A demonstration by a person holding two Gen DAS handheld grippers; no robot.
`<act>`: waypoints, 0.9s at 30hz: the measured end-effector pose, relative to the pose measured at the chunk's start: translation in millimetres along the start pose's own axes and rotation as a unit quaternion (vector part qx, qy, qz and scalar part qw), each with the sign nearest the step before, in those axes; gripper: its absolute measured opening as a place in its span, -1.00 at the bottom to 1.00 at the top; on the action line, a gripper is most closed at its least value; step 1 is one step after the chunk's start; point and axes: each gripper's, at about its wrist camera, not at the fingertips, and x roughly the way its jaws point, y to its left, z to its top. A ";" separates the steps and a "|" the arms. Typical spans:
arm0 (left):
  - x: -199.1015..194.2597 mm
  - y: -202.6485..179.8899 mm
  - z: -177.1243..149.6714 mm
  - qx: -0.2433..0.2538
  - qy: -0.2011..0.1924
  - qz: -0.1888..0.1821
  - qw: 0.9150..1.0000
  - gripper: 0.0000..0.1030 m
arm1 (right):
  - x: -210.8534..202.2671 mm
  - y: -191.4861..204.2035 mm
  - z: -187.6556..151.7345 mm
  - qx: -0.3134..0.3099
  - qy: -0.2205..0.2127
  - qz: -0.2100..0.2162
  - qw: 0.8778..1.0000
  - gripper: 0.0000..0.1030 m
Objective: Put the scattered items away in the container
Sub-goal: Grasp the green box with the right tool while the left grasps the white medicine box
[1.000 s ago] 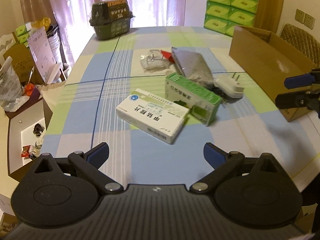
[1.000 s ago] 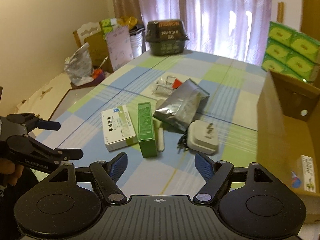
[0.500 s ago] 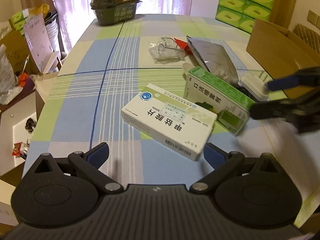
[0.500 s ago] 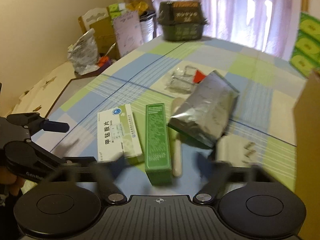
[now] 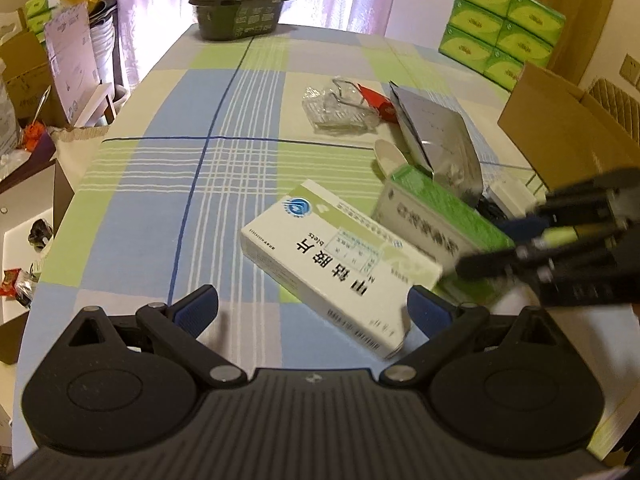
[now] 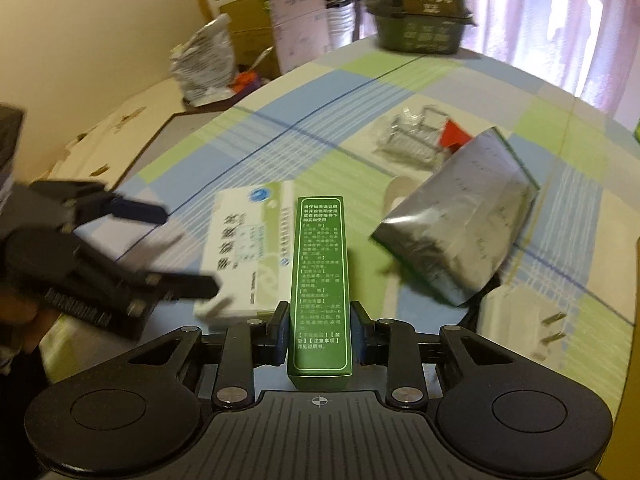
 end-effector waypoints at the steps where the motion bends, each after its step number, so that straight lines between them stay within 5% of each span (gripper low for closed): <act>1: -0.6 1.0 0.4 -0.004 0.000 -0.001 1.000 0.92 | -1.9 1.6 -2.6 0.001 0.002 0.006 1.000 -0.37; 7: 3.2 -6.8 1.3 -0.004 0.005 -0.003 1.000 0.92 | -19.1 13.0 -29.9 0.015 0.018 0.059 0.998 -0.37; 10: 9.3 -13.6 0.9 0.013 0.010 0.013 1.000 0.90 | -29.5 7.5 -42.2 0.032 0.013 0.043 0.998 -0.37; 14: 22.0 -16.9 1.3 0.018 0.028 0.032 0.999 0.51 | -42.9 -5.7 -56.7 0.057 -0.001 -0.004 0.998 -0.37; 18: 24.1 -20.1 0.6 0.029 0.029 0.036 0.998 0.38 | -52.1 -8.8 -68.8 0.066 -0.011 -0.028 0.997 -0.37; 27: -6.8 -65.3 -37.2 0.119 0.070 -0.056 0.989 0.32 | -76.8 -8.0 -94.8 0.094 -0.013 -0.082 0.992 -0.36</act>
